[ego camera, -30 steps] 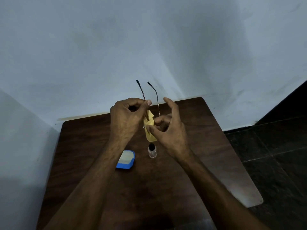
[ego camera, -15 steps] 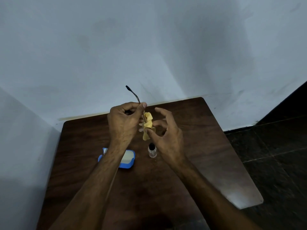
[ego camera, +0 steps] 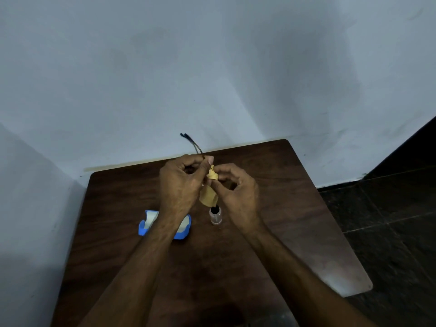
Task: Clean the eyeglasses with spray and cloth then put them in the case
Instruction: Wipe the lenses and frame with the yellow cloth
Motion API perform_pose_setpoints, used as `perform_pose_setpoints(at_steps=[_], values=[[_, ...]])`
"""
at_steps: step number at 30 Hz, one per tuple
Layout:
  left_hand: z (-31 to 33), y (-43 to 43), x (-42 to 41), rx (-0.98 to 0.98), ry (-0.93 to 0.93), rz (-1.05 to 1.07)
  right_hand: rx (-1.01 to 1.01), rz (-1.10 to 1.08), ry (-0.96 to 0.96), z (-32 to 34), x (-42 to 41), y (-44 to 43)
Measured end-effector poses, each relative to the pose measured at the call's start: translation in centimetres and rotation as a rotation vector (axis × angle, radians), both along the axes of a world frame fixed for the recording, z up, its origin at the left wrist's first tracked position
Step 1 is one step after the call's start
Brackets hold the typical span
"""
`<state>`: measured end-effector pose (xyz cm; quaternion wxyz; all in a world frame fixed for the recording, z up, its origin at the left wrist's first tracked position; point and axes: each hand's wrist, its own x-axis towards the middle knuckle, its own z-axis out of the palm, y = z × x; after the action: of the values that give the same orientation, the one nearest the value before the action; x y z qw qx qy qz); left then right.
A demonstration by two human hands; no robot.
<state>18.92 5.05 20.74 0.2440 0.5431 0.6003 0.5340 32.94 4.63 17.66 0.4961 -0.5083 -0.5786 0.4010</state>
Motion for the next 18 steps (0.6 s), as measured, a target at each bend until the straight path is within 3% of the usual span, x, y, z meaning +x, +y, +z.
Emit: perform_pose_setpoints(at_steps=[6, 13, 18], values=[[-0.9, -0.4, 0.0, 0.063, 0.244, -0.049, -0.129, 0.033, 0.276, 0.8, 0.0, 1.4], [-1.6, 0.2, 0.7, -0.003, -0.037, 0.013, -0.239, 0.039, 0.547, 0.6, -2.1, 1.0], [-3.4, 0.1, 1.3, -0.037, -0.212, -0.056, -0.343, 0.034, 0.705, -0.1, -2.8, 0.7]])
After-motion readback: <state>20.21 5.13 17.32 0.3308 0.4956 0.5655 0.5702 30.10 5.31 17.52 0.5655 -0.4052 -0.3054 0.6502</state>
